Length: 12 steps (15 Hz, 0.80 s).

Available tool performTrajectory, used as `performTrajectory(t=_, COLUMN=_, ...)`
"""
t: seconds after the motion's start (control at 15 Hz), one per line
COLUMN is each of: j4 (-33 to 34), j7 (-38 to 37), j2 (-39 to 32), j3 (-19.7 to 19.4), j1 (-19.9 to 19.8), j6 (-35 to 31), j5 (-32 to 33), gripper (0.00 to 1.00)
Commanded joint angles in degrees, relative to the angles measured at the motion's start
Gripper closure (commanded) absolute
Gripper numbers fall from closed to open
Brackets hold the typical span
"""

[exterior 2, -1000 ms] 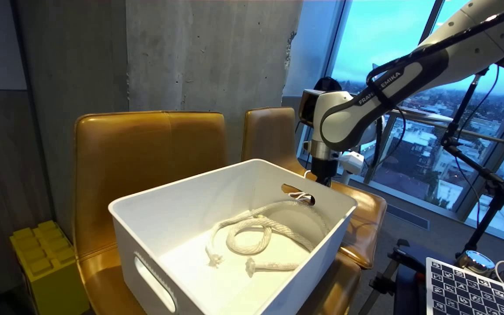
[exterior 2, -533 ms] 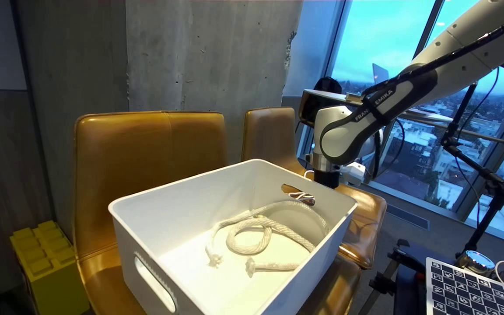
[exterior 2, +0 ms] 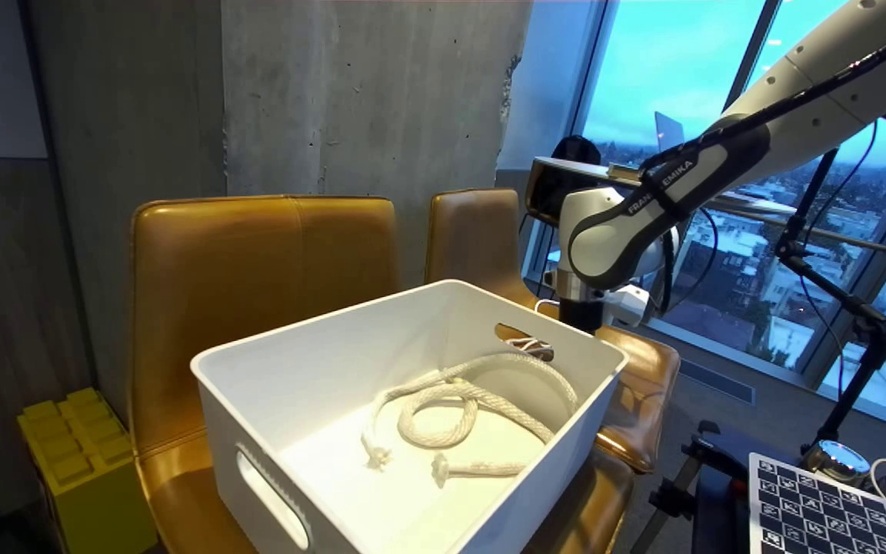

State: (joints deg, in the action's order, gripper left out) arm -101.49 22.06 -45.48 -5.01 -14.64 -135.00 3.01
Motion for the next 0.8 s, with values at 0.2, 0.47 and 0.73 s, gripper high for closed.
performTrajectory(t=0.2, j4=0.83, j7=0.0, j2=-1.14, j3=-0.92, j1=-2.48, j6=-0.95, j5=1.2, gripper=0.97)
performTrajectory(t=0.47, j4=0.46, j7=-0.32, j2=-0.22, j3=-0.72, j1=-2.55, j6=-0.67, j5=0.97, gripper=1.0)
performTrajectory(t=0.73, j4=1.31, j7=-0.66, j2=0.1, j3=-0.23, j1=-2.33, j6=0.01, j5=0.45, gripper=0.6)
